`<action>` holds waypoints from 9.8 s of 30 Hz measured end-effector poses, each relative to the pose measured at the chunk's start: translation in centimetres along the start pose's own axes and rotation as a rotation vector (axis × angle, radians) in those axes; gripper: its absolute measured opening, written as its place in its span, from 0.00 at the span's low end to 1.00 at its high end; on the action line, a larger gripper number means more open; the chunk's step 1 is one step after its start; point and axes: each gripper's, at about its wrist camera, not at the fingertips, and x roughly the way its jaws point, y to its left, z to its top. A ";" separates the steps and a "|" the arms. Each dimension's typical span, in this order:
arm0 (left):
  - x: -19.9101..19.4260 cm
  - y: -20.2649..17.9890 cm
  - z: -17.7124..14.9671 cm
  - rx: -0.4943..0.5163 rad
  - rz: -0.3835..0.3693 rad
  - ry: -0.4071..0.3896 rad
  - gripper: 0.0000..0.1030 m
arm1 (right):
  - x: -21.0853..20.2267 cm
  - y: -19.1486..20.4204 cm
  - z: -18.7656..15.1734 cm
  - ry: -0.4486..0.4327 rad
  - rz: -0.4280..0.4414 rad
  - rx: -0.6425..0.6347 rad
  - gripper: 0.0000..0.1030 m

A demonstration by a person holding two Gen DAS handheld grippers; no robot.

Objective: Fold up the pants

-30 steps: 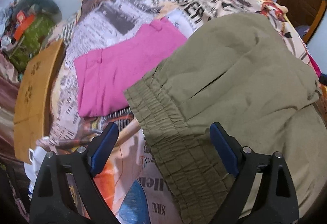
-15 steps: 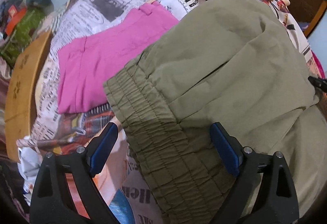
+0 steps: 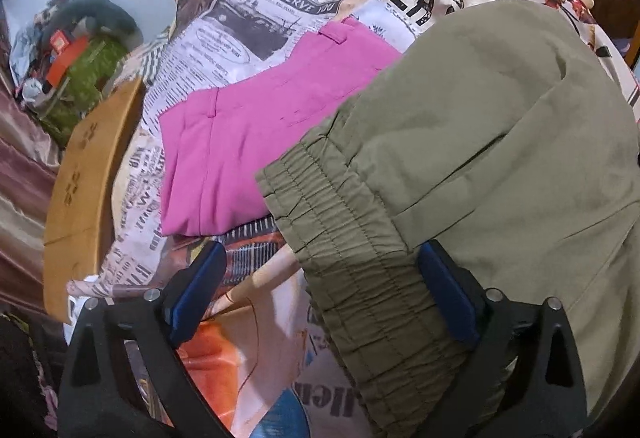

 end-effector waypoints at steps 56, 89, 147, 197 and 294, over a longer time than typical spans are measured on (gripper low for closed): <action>5.0 5.6 4.0 -0.253 -0.247 0.078 0.93 | 4.1 1.6 15.2 -0.116 0.116 0.087 0.46; -14.7 3.7 7.7 -0.131 -0.163 -0.314 0.48 | -16.4 1.9 13.9 -0.540 0.035 -0.003 0.11; 6.1 -1.3 15.9 -0.221 -0.448 0.100 0.52 | -7.2 -4.2 6.8 -0.324 0.112 0.132 0.11; -19.8 2.4 -11.4 -0.059 -0.290 -0.188 0.53 | -17.1 1.7 -13.6 -0.161 0.034 0.176 0.11; -1.0 1.0 0.4 -0.159 -0.309 0.000 0.88 | 0.9 -2.6 4.5 -0.104 0.076 0.094 0.25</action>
